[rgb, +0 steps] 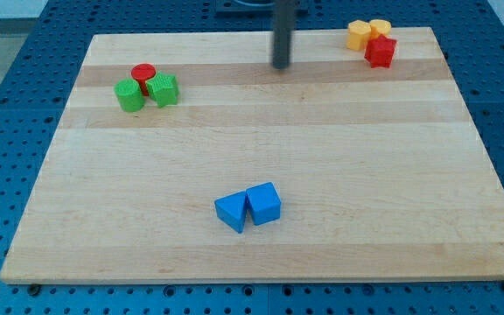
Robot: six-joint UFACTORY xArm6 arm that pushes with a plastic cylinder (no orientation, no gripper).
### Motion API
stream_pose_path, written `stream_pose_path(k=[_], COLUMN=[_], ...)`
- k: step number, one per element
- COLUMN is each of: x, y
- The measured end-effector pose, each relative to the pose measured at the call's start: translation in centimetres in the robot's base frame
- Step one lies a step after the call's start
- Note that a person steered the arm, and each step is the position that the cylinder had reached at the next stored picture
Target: Place the red circle into the red star
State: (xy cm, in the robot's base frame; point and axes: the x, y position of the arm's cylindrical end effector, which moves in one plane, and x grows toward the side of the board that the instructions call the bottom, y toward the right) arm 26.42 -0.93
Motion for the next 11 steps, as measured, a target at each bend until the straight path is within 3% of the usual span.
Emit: stream_pose_path(k=[2,3,4,5,6,8,9,10,11], x=[1.0,6.4,7.4,5.7,5.7,5.7,3.9,0.3,0.4], y=[-21.0,-24.1,-17.3,-9.4,-11.3,-22.1,-23.9,-21.1,-10.5])
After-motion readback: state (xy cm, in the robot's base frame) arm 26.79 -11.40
